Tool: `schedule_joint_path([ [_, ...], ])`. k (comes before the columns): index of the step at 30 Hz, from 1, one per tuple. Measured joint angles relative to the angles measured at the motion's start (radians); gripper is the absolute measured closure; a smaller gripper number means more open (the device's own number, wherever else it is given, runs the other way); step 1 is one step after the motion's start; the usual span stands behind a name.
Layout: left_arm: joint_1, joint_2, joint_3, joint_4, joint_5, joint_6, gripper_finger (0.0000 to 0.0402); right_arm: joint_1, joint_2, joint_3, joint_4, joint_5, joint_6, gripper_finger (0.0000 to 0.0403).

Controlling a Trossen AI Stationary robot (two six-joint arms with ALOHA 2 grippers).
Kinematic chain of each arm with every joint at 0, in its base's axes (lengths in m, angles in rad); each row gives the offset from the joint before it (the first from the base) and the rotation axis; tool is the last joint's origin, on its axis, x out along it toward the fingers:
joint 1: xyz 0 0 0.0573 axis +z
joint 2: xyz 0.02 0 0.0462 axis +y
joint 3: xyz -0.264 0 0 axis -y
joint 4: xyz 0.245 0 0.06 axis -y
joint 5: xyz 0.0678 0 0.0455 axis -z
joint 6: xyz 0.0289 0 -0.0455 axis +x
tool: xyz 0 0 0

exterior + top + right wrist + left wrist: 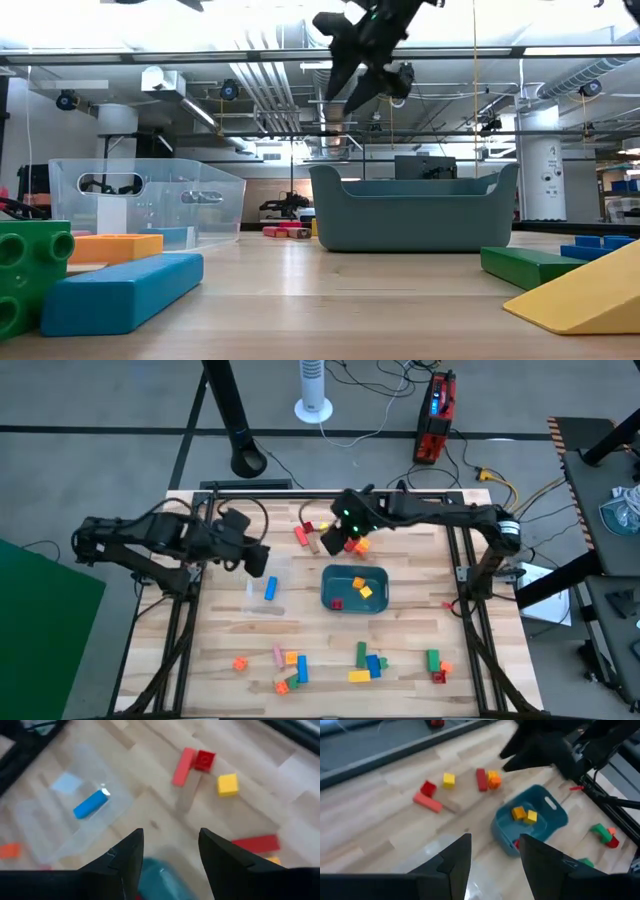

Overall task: Sort blocks by size
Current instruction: Put the yellow square block into the blue bin

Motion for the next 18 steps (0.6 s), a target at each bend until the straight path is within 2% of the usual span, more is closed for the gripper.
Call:
schedule_joint_path([
  [7,0.001,-0.038,0.037,-0.017,-0.056,0.087,0.0249,-0.056,0.187,0.213,-0.125,0.004,-0.115,0.0186],
  [13,0.001,-0.062,0.037,-0.036,-0.067,0.117,0.0249,-0.087,0.369,0.405,-0.273,0.004,-0.136,0.0143],
  [18,0.001,-0.074,0.037,-0.072,-0.068,0.118,0.0249,-0.108,0.472,0.521,-0.349,0.004,-0.241,0.0105],
])
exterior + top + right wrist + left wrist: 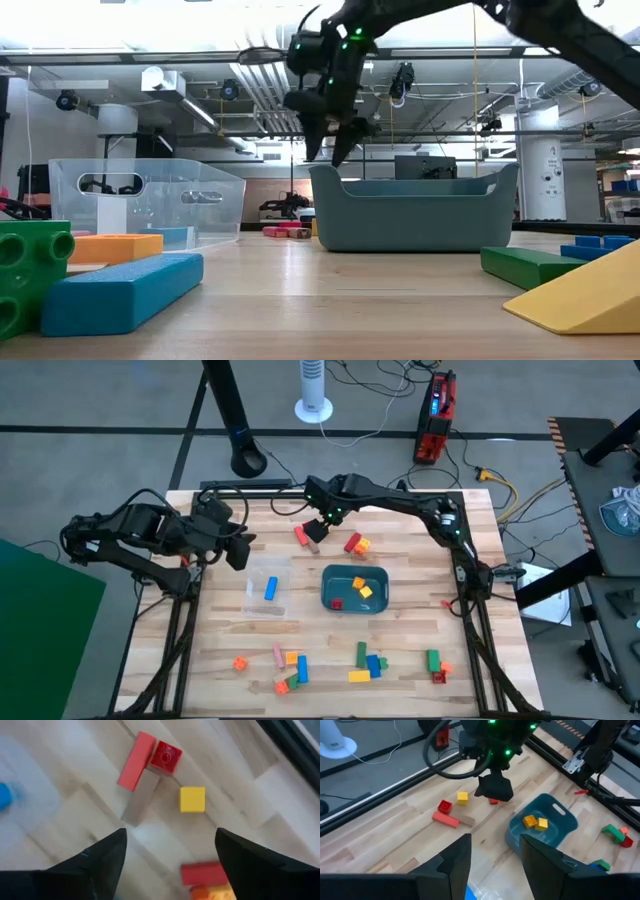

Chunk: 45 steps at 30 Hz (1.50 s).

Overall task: Sort blocks by size
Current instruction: Put the yellow square block into the blue bin

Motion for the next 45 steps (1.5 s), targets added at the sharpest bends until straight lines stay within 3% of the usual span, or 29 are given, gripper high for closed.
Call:
schedule_joint_path([
  [7,0.0,-0.005,0.0,-0.021,-0.009,-0.016,0.0249,-0.024,0.105,0.049,-0.001,0.0,-0.12,0.0078],
  [26,0.001,0.007,0.0,-0.017,-0.071,-0.053,0.0249,-0.054,0.227,0.059,0.055,0.053,-0.174,0.0093],
  [36,0.001,0.035,-0.001,-0.011,-0.078,-0.054,0.0249,-0.054,0.259,0.057,0.059,0.053,-0.171,0.0142],
  [45,0.001,0.053,-0.001,-0.01,-0.078,-0.065,0.0249,-0.054,0.261,0.056,0.057,0.052,-0.145,0.0256],
])
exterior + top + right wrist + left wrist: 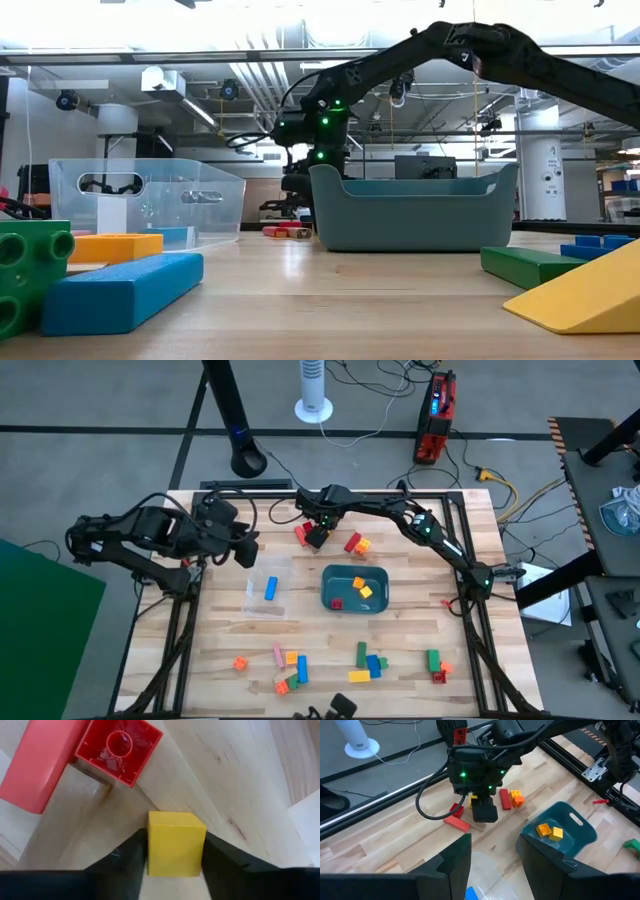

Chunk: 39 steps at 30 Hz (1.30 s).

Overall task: Sort blocks by size
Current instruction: Put the yellow square block into the blue bin

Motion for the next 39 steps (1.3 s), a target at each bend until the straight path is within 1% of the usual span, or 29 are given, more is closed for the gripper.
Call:
schedule_joint_path([
  [2,0.0,0.002,0.0,0.001,0.0,0.0,0.0249,0.0,-0.005,0.0,-0.001,0.0,-0.001,0.0278],
  [6,0.0,0.003,0.0,0.003,0.0,0.0,0.0249,0.0,-0.05,0.012,-0.041,0.0,-0.015,0.0278],
  [13,0.001,0.003,0.0,0.003,-0.006,0.015,0.0249,0.022,-0.248,0.023,-0.158,-0.029,-0.063,0.0274],
  [17,0.001,0.003,0.0,0.002,-0.007,0.026,0.0249,0.087,-0.364,0.02,-0.199,-0.031,-0.061,0.0257],
  [19,0.001,0.003,0.0,0.003,-0.007,0.035,0.0249,0.131,-0.421,0.014,-0.198,-0.031,-0.061,0.026],
  [22,0.001,0.003,0.0,0.003,-0.007,0.038,0.0249,0.214,-0.488,-0.01,-0.199,-0.034,-0.11,0.0275],
  [26,0.001,0.003,0.0,0.003,-0.006,0.042,0.0249,0.336,-0.559,-0.074,-0.207,-0.095,-0.159,0.0277],
  [28,0.001,0.003,0.0,0.003,-0.006,0.049,0.0249,0.394,-0.584,-0.119,-0.202,-0.117,-0.159,0.0271],
  [31,0.001,0.003,0.0,0.003,-0.001,0.059,0.0249,0.468,-0.595,-0.209,-0.142,-0.106,-0.12,0.0256],
  [34,0.001,0.003,0.0,0.004,0.001,0.061,0.0249,0.512,-0.588,-0.319,-0.033,-0.096,-0.065,0.0252],
  [36,0.001,0.003,0.0,0.004,0.001,0.061,0.0249,0.525,-0.587,-0.396,0.043,-0.063,-0.03,0.0256],
  [39,0.001,0.003,0.0,0.006,0.005,0.061,0.0249,0.519,-0.587,-0.495,0.082,-0.03,0.051,0.0258],
])
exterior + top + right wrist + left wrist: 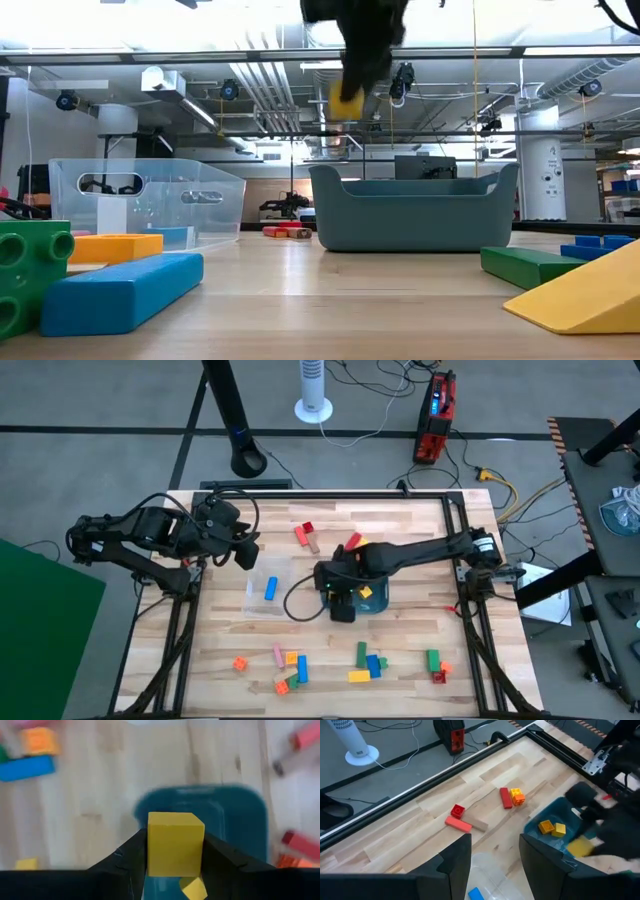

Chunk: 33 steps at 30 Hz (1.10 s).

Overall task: Sort blocks by size
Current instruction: Put the yellow square block into the blue bin, then put the left green rectangular block into the transparent bin

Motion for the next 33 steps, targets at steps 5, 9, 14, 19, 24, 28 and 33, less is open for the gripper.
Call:
schedule_joint_path([
  [5,-0.002,0.001,0.0,0.001,0.009,0.0,0.0249,-0.024,-0.002,-0.059,0.003,0.009,0.11,0.0231],
  [9,-0.002,0.001,0.0,0.002,0.01,0.003,0.0249,-0.019,-0.002,-0.059,0.0,0.014,0.146,0.0196],
  [14,-0.002,0.001,0.0,0.007,0.01,0.003,0.0249,0.006,-0.011,-0.028,-0.017,0.015,0.208,0.0162],
  [19,-0.002,0.002,0.0,0.009,0.015,0.003,0.0249,0.1,-0.063,-0.029,-0.046,0.012,0.453,0.0153],
  [24,-0.002,0.002,0.0,0.013,0.016,0.003,0.0249,0.239,-0.118,-0.03,-0.061,0.022,0.907,0.0166],
  [28,-0.002,0.002,0.0,0.016,0.017,0.006,0.0249,0.353,-0.121,-0.032,-0.094,0.055,1.287,0.0176],
  [33,-0.002,0.002,0.0,0.017,0.016,0.015,0.0249,0.422,-0.071,-0.043,-0.159,0.052,1.547,0.0168],
])
